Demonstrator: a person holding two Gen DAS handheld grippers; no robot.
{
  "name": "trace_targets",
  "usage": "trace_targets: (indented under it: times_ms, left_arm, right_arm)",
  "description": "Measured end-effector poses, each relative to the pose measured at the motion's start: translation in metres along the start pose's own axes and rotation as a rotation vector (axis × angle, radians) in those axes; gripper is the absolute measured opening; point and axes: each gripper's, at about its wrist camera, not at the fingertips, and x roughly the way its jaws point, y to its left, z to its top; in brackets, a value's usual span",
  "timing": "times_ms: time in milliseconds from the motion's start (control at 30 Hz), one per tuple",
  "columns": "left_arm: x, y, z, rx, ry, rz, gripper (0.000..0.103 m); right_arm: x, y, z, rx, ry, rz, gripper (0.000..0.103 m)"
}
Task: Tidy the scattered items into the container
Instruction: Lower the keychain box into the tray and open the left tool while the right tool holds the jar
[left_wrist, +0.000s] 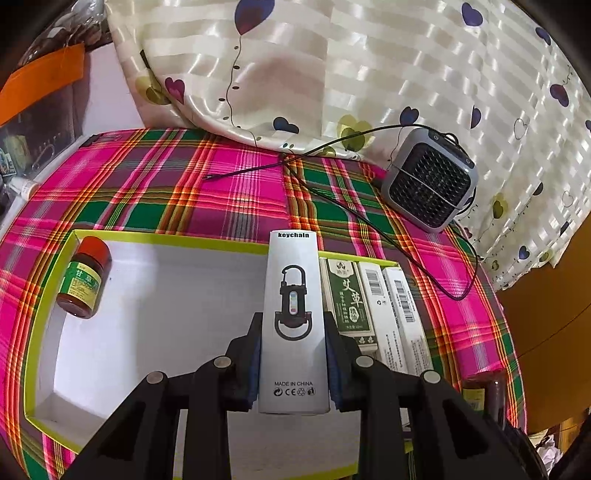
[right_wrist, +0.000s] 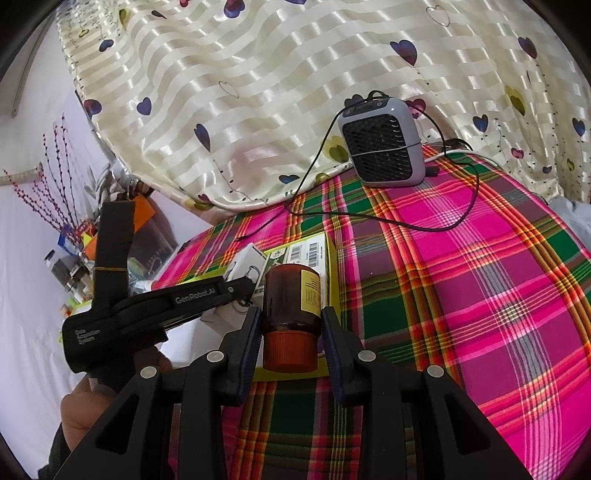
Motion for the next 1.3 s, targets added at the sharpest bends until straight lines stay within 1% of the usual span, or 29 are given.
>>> trace_targets:
  times_ms: [200, 300, 467, 533, 667, 800, 967, 1100, 1300]
  left_arm:
    - [0.007, 0.002, 0.000, 0.001, 0.029, -0.016, 0.030]
    - [0.003, 0.003, 0.001, 0.007, 0.010, -0.028, 0.030]
    - [-0.004, 0.001, 0.004, 0.022, -0.017, -0.037, 0.037]
    - [-0.003, -0.001, 0.004, 0.028, -0.015, -0.042, 0.037]
    - [-0.007, 0.001, 0.002, 0.011, -0.019, -0.071, 0.037]
    - [-0.012, 0.003, 0.003, -0.020, -0.015, -0.157, 0.037]
    - [-0.010, 0.009, 0.004, -0.037, -0.010, -0.164, 0.037]
    - [-0.021, 0.013, 0.001, -0.034, -0.029, -0.175, 0.037]
    - [-0.051, 0.028, -0.015, -0.012, -0.071, -0.188, 0.037]
  right_arm:
    - [0.002, -0.001, -0.001, -0.001, 0.004, -0.005, 0.034]
    - [0.002, -0.001, -0.001, -0.002, 0.005, -0.007, 0.034]
    - [0.003, -0.002, -0.001, -0.003, 0.007, -0.010, 0.034]
    - [0.003, -0.002, -0.001, -0.004, 0.007, -0.012, 0.034]
    - [0.003, -0.002, -0.002, -0.003, 0.008, -0.014, 0.034]
    - [0.005, -0.002, -0.003, -0.005, 0.012, -0.014, 0.034]
    - [0.005, -0.003, -0.003, -0.005, 0.014, -0.020, 0.034]
    - [0.005, -0.002, -0.002, -0.010, 0.013, -0.018, 0.034]
    - [0.007, 0.003, -0.004, -0.026, 0.014, -0.015, 0.034]
